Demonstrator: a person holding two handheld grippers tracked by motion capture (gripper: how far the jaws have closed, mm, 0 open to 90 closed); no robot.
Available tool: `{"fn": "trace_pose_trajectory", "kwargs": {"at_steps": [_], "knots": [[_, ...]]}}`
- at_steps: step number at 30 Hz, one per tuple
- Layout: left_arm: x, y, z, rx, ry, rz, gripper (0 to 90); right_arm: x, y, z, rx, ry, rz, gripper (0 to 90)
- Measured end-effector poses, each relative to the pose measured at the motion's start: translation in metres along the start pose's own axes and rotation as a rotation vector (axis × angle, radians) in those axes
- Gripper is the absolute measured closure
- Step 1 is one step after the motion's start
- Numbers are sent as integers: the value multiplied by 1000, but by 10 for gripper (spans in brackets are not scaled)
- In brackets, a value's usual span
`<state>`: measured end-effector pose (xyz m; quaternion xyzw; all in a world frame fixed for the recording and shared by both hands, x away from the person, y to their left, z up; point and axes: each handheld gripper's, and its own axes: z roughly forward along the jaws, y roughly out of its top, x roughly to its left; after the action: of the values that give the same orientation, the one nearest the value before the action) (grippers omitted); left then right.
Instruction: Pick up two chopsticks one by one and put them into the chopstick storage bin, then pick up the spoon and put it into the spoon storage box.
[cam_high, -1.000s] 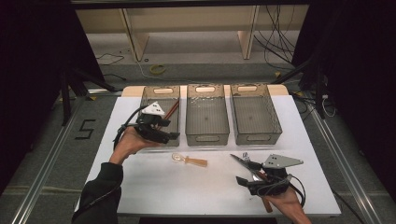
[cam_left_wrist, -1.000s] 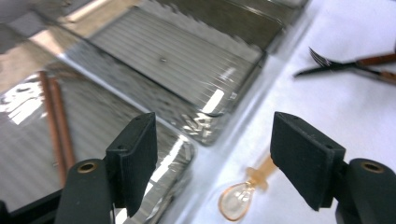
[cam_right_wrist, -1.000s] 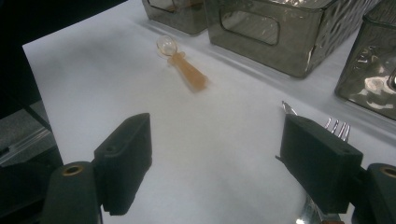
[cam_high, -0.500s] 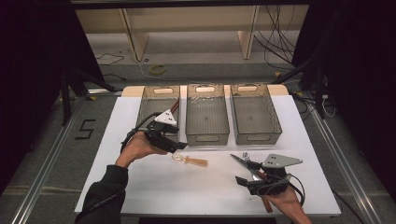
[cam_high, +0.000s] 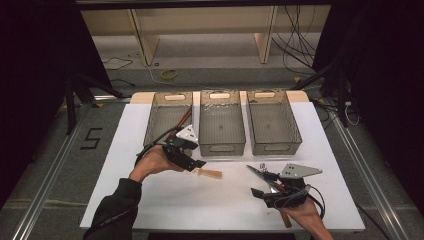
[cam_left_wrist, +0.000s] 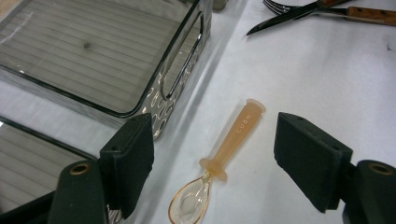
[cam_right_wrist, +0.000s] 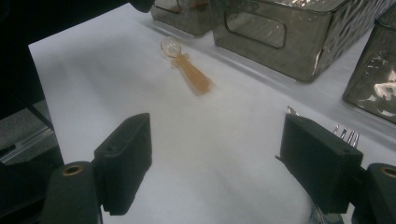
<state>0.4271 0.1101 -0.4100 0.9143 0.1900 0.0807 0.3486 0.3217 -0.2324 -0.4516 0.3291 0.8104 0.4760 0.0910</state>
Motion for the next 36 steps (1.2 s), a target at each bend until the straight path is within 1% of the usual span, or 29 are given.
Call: {"fn": "trace_pose_trajectory", "kwargs": {"at_steps": [4, 6, 9, 17, 25, 28, 32, 35, 36], "knots": [[-2, 1, 5, 17, -12, 8, 279, 0, -1, -1, 1, -4, 3, 259], [-2, 1, 7, 31, -13, 20, 277, 0, -1, -1, 0, -7, 4, 259], [-5, 1, 11, 40, -25, 32, 272, 0, -1, -2, 0, -7, 5, 259], [-8, 0, 22, 82, -42, 49, 247, 0, -1, -1, 1, -8, 6, 259], [-12, -1, 33, 119, -47, 70, 246, 0, -1, -2, 1, -6, 6, 259], [-12, -1, 36, 134, -55, 80, 255, 1, -1, -2, -3, -7, 6, 259], [-12, -1, 41, 148, -51, 86, 276, 0, -2, -2, 1, -6, 9, 259], [-12, -1, 45, 160, -63, 100, 296, 0, -2, -3, 2, -10, 9, 259], [-12, -1, 47, 165, -66, 110, 309, 0, -2, -3, 3, -12, 11, 259]]}}
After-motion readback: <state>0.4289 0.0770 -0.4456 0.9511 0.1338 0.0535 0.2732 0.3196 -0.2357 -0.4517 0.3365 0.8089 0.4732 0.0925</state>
